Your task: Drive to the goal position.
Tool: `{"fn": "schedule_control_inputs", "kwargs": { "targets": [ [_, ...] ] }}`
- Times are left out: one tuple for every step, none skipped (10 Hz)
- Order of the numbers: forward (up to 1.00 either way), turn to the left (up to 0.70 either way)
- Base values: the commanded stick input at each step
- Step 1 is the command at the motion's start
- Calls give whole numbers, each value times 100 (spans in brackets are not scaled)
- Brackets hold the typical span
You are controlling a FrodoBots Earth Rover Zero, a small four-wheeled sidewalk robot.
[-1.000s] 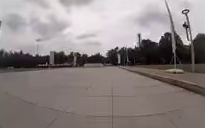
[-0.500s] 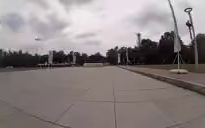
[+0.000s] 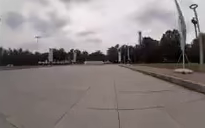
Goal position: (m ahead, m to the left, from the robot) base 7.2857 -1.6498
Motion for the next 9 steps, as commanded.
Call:
{"fn": "schedule_control_inputs", "kwargs": {
  "targets": [
    [60,0],
    [60,0],
    [60,0],
    [60,0],
    [60,0],
    [60,0],
    [60,0],
    [60,0],
    [60,0]
  ]
}}
